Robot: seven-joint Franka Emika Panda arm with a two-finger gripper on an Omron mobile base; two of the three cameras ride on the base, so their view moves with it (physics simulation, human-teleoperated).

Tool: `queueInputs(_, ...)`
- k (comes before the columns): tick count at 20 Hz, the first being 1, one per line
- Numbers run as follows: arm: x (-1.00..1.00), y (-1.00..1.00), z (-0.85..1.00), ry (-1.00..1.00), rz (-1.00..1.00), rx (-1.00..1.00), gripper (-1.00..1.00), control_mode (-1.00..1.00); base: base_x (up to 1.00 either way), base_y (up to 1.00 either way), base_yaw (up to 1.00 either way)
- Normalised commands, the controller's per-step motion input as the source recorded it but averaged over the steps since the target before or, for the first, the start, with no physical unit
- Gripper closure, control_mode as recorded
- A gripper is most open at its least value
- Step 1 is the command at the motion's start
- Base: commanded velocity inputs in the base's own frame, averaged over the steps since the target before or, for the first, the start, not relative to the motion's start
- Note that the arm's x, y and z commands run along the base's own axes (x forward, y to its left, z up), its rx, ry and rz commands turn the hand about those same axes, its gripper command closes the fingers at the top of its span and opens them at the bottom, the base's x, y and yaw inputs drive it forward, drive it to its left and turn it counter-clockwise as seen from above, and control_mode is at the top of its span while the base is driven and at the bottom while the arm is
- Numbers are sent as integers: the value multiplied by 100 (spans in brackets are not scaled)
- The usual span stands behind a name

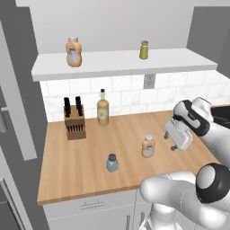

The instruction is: Put the shaker and condiment bottle from the counter next to their counterparts in the cabinet.

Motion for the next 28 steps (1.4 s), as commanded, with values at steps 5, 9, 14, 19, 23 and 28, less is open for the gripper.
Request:
queueInputs(5,0,2,-10,0,-12,10,-100,-100,0,0,0)
queueInputs(9,-7,2,-13,0,-24,18,-100,-100,0,0,0)
queueInputs(14,0,13,-8,0,-17,11,-100,-100,0,0,0)
queueInputs(19,19,27,-28,2,-3,6,-100,-100,0,0,0)
queueInputs(23,59,15,-26,2,0,6,-100,-100,0,0,0)
queueInputs(28,59,0,-13,0,2,9,-100,-100,0,0,0)
